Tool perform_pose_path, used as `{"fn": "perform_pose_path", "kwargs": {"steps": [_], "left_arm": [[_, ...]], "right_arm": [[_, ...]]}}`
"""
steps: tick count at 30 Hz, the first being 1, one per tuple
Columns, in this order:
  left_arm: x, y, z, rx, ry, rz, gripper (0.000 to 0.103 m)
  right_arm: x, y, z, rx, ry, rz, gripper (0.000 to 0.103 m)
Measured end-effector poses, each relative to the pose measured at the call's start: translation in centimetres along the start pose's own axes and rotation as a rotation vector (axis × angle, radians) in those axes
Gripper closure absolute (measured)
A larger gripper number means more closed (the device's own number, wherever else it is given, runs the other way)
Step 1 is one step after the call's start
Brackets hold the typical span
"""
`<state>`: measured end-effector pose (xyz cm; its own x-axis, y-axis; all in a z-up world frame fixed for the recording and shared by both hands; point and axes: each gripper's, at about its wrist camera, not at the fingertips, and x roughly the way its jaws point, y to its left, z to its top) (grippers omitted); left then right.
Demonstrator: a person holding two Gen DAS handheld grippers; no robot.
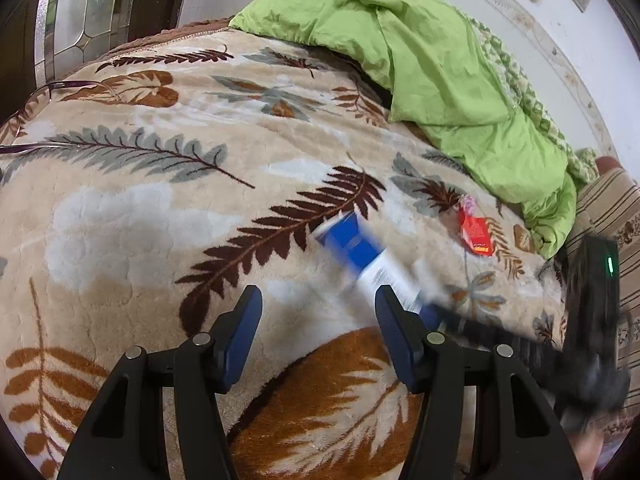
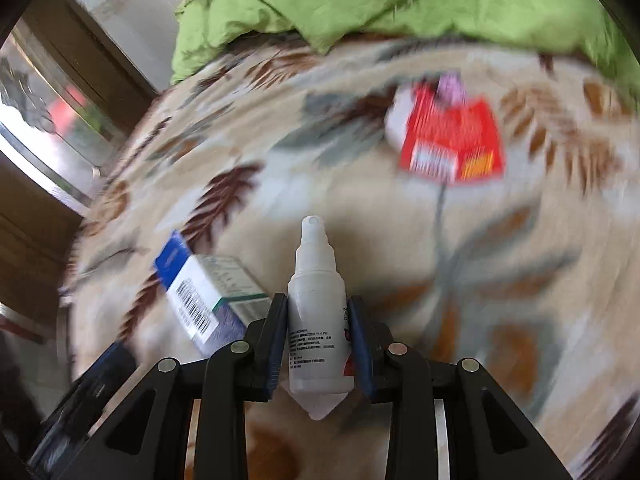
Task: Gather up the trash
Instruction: 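Grasp the white spray bottle with the right tool while the left tool reaches the medicine box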
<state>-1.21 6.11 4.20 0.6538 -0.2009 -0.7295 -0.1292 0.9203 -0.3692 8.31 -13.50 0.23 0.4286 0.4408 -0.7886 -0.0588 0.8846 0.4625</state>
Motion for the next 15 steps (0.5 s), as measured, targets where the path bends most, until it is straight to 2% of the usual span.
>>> {"fn": "perform_pose_path", "kwargs": {"steps": [3, 6, 9, 13, 15], "left_arm": [[0.0, -0.1, -0.1, 0.008, 0.009, -0.018, 0.045], [0.3, -0.1, -0.3, 0.004, 0.034, -0.042, 0.045], [0.5, 0.0, -0.8, -0.012, 0.077, -0.076, 0.045], [0.3, 0.2, -1.9, -0.050, 0.105, -0.114, 0.045], [0.1, 0.1, -2.5, -0.063, 0.107, -0.112, 0.045]], "right_arm": [[-0.8, 0.7, -2.5, 0.024, 0.009, 0.060, 0.071], [-2.8, 0.3, -4.0, 0.079, -0.043, 0.103, 0.071], [-4.7, 0.5, -5.4, 0.044, -0.128, 0.008, 0.071], [-6.2, 0.2, -5.5, 0.041, -0.193, -0.024, 0.071], [-7.3, 0.3, -5.2, 0.010, -0.261, -0.072, 0.071]]}}
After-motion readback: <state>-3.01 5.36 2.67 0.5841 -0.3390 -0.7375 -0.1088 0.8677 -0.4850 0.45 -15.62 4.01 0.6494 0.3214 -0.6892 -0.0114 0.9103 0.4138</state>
